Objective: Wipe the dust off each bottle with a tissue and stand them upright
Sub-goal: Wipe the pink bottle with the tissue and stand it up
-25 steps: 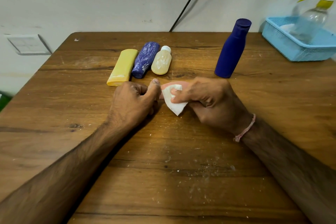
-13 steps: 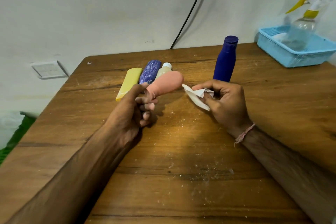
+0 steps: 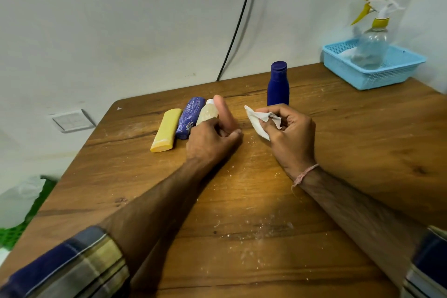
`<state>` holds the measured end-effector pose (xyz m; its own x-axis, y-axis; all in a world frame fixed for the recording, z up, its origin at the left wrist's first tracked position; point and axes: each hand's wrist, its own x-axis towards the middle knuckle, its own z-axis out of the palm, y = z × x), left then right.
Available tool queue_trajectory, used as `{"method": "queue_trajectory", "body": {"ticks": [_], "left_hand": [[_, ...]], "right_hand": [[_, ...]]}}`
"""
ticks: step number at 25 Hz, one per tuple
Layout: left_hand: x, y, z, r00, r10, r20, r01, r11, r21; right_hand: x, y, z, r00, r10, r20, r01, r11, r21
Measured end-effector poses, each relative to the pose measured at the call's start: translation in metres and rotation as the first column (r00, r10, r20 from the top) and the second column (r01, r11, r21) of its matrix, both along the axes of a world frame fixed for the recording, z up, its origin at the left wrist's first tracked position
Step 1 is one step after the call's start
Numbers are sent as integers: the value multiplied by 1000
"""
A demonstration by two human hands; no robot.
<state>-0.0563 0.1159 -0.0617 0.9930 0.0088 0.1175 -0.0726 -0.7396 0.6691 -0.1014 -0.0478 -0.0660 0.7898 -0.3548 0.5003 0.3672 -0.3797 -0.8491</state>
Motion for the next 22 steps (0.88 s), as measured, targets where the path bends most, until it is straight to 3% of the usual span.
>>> {"method": "queue_trajectory", "body": {"ticks": [3,17,22], "left_hand": [[10,-10,-5,1000,6,18,-9,985,172],[-4,4,-2,1000,-27,-2,27,995,92],[-2,40,6,987,124,106,-140,977,160]], "right_hand": [[0,-1,2,1000,-19,18,19,1000,16],[0,2,-5,999,31,-12,-31,999,-19],[-2,5,-5,997,73,5,-73,997,6]]}}
